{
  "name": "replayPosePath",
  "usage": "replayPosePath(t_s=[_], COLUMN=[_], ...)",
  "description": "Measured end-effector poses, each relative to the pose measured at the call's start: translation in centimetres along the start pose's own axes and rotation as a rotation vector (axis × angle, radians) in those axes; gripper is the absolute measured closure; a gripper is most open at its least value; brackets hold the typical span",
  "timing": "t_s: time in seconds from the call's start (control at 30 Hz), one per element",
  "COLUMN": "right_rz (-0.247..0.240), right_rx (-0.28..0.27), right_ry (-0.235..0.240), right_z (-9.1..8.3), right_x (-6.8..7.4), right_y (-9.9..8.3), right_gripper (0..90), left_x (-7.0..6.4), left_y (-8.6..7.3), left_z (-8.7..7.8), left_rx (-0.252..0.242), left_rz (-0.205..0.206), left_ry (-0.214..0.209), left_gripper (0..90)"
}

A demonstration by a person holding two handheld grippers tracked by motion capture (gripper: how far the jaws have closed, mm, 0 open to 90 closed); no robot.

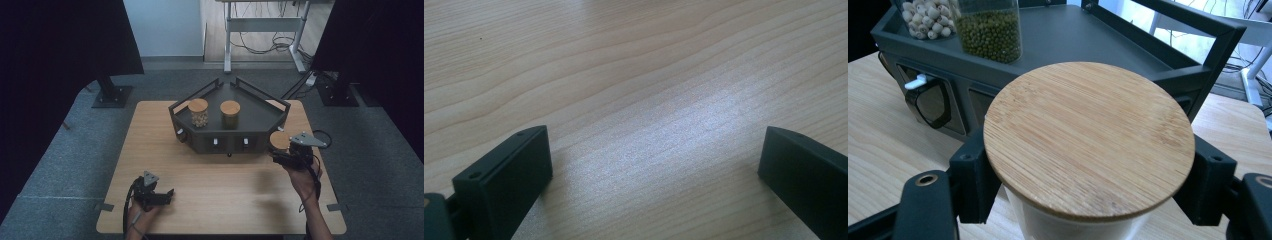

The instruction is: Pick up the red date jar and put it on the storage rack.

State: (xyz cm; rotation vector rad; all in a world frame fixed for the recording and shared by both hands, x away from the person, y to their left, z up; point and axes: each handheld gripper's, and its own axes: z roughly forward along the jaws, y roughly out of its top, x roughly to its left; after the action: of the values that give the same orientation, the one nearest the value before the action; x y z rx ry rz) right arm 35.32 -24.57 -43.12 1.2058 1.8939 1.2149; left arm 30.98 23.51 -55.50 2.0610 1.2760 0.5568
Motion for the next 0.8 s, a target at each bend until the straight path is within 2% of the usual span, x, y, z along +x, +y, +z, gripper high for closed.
replayPosePath(t_s=[0.8], right_rz=[-0.01], right_rx=[0.01], right_ry=[-0.001], right_z=[0.5], right_x=[0.1], right_y=[1.9], right_gripper=[24.8], left_x=[0.0], left_y=[0.0], left_z=[0.0], left_rx=[0.0], left_rz=[0.001], left_ry=[0.0], left_gripper=[0.6])
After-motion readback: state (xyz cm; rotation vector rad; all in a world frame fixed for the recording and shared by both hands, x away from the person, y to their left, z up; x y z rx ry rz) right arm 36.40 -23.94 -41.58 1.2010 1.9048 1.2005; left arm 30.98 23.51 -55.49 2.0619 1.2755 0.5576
